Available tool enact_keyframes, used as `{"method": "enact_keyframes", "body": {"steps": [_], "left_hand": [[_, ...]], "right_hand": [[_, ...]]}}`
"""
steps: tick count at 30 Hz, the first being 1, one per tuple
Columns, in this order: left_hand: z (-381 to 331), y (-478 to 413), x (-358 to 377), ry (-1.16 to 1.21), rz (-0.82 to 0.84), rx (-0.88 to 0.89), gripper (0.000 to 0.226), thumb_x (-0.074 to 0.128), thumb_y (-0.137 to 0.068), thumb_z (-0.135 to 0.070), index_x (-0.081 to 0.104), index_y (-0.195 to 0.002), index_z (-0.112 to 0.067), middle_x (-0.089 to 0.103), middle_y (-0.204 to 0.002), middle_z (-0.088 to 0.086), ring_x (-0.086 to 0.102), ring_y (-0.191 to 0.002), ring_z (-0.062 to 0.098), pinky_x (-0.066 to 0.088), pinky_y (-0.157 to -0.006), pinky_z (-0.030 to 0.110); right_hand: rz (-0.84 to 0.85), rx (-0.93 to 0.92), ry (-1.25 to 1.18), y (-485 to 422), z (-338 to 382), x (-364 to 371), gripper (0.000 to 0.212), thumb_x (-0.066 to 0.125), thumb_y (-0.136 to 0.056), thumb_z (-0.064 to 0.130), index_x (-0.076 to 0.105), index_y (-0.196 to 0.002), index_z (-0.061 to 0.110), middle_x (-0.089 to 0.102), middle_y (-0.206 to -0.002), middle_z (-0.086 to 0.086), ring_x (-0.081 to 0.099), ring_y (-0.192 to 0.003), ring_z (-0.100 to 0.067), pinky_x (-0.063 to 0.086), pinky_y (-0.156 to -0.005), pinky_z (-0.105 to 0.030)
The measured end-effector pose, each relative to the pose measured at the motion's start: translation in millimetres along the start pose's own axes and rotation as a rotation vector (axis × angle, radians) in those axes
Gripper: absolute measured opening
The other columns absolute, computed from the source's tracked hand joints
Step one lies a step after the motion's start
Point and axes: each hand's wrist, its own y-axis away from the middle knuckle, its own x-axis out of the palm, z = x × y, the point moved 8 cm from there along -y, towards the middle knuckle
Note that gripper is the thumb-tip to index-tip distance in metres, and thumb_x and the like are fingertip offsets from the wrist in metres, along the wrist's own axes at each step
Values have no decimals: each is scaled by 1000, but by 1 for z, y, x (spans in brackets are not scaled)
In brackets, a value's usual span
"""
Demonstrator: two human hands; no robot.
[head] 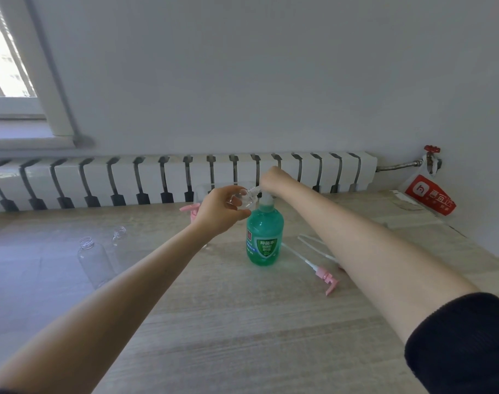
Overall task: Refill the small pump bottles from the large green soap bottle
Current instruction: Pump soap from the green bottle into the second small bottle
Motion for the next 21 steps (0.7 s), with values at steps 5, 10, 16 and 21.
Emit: {"method": "enact_keyframes", "body": {"steps": [5, 10, 16, 21], "left_hand": [[-4, -3, -3, 36, -11, -7, 46, 73, -79, -10, 59, -123, -13, 62, -99, 3, 63, -93, 20, 54, -90, 37], [-3, -2, -3, 41, -9, -3, 46, 73, -80, -10, 59, -123, -12, 63, -104, 7, 64, -95, 22, 54, -90, 37], [-2, -2, -1, 34, -11, 3, 49, 73, -79, -9, 58, -125, -12, 62, -101, 3, 63, -95, 20, 53, -91, 36], [3, -1, 0, 34, -11, 6, 48, 73, -79, -10, 58, -124, -12, 62, -101, 2, 63, -91, 18, 54, -89, 35]], "right_hand": [[-1, 18, -37, 1, 3, -13, 10, 38, -96, 6, 33, -103, 9, 34, -70, -4, 34, -58, -11, 25, -45, -23], [17, -4, -22, -2, 3, -9, 42, 36, -95, 3, 31, -136, -7, 32, -70, -4, 32, -58, -11, 25, -46, -24], [6, 45, -7, -5, 1, -3, 40, 38, -95, 5, 38, -134, -2, 41, -86, -10, 40, -68, -16, 32, -53, -24], [-17, 15, -46, -7, -1, 1, 41, 34, -97, 8, 36, -137, 0, 50, -117, -16, 45, -88, -22, 37, -58, -26]]}}
